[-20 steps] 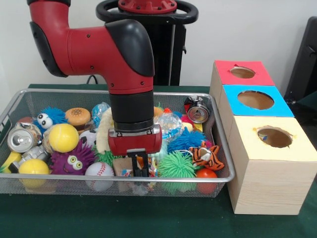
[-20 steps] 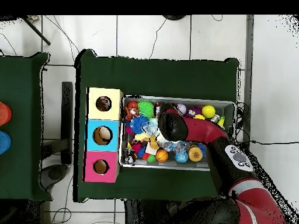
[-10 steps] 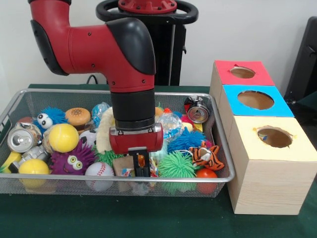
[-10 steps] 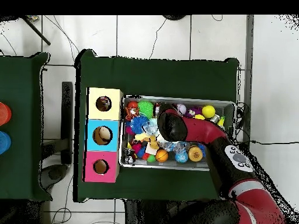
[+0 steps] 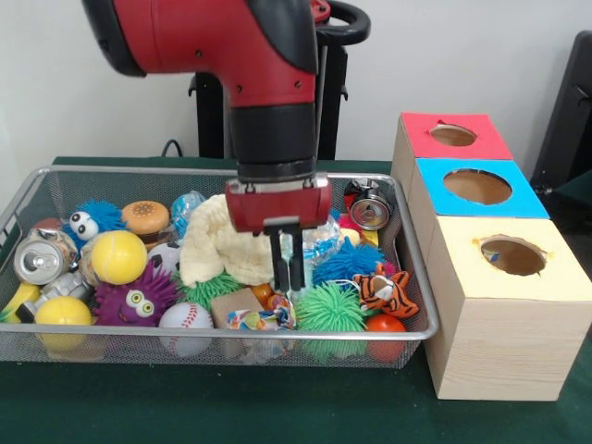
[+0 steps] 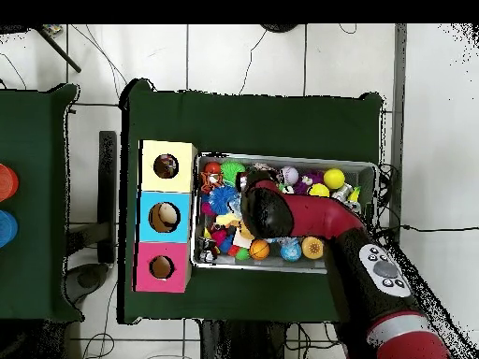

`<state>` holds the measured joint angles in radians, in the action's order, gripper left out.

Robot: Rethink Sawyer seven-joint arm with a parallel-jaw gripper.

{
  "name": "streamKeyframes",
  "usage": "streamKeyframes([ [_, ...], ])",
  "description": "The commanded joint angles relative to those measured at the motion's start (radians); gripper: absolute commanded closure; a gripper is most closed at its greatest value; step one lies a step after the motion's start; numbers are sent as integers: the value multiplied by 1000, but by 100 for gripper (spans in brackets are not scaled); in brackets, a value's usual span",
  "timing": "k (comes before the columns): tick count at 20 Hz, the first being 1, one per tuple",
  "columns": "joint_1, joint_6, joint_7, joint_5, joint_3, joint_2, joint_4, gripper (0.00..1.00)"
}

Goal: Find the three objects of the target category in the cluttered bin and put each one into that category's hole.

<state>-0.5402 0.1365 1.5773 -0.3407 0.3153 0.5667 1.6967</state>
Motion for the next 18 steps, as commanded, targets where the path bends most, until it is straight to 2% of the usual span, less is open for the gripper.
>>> streamKeyframes([
  [1,2,193,131,55,-22,71,148,100],
  [6,-9,214,111,57,-22,81,154,100],
  [12,-44,-8,156,26,26,49,131,100],
  [18,-22,-119,176,5,-16,11,101,100],
])
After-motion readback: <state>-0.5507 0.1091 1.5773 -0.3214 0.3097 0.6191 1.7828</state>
